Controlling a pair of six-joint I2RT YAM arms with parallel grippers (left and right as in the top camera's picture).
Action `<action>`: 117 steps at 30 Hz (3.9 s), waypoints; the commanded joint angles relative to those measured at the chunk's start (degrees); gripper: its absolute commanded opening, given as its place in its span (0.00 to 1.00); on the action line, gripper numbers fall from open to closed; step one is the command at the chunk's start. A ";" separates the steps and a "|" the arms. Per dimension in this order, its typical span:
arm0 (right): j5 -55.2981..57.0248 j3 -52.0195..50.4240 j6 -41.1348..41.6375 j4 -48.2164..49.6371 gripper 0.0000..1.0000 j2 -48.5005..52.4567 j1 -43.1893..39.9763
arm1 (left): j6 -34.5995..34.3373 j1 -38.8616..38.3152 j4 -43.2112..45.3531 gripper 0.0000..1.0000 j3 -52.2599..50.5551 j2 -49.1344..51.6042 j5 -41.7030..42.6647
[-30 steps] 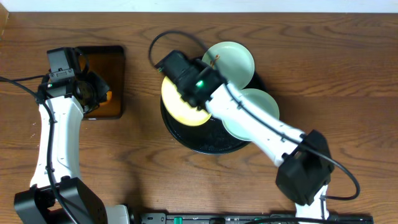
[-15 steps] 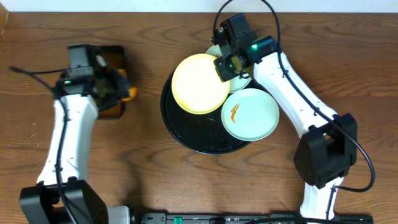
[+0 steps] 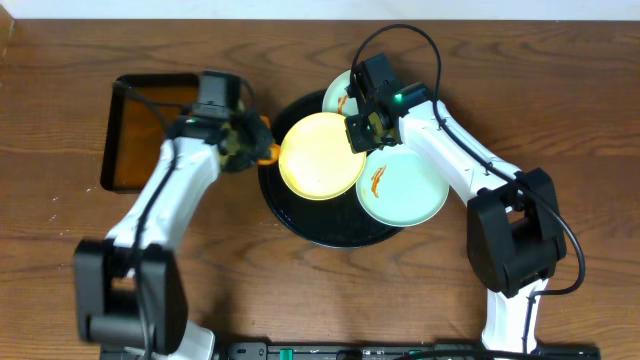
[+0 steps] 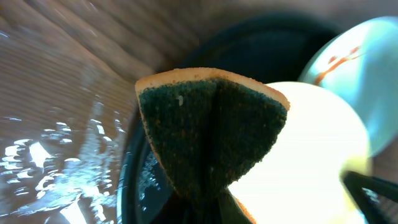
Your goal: Clean dirty plates on tray and stack at the side
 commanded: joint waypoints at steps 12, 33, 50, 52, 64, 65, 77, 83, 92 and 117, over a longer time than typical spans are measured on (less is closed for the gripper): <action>3.21 -0.24 5.14 0.55 0.01 0.28 2.34 | -2.82 -8.48 9.33 0.08 -0.55 7.17 4.55; 3.23 -0.24 5.31 0.04 0.01 0.28 2.43 | -1.27 -7.58 2.71 0.07 -0.52 10.91 -13.31; 3.23 -0.24 5.27 -0.13 0.01 0.28 2.43 | -4.26 -7.85 2.43 0.07 -0.09 3.48 -18.38; 3.23 -0.24 5.29 0.11 0.01 0.28 2.43 | -5.46 -8.28 3.30 0.07 -0.11 4.46 -13.40; 3.23 -0.24 5.29 0.35 0.01 0.28 2.43 | -10.12 -12.11 7.91 0.07 -0.15 13.00 -8.04; 3.23 -0.24 5.29 0.37 0.01 0.28 2.43 | -10.03 -12.11 7.43 0.07 -0.15 12.98 -8.20; 3.26 -0.24 4.85 0.57 0.01 0.28 2.43 | -6.49 -11.96 0.37 0.08 -0.04 9.90 -22.99; 3.23 -0.24 4.85 0.72 0.01 0.28 2.43 | -5.27 -11.96 -1.40 0.07 -0.04 7.61 -31.69; 3.23 -0.24 4.90 0.98 0.01 0.28 2.43 | -5.33 -11.96 2.21 0.08 -0.09 4.74 -25.83; 3.23 -0.24 5.53 -0.37 0.02 0.28 2.54 | -5.70 -8.37 -2.78 0.07 0.09 10.51 -23.67</action>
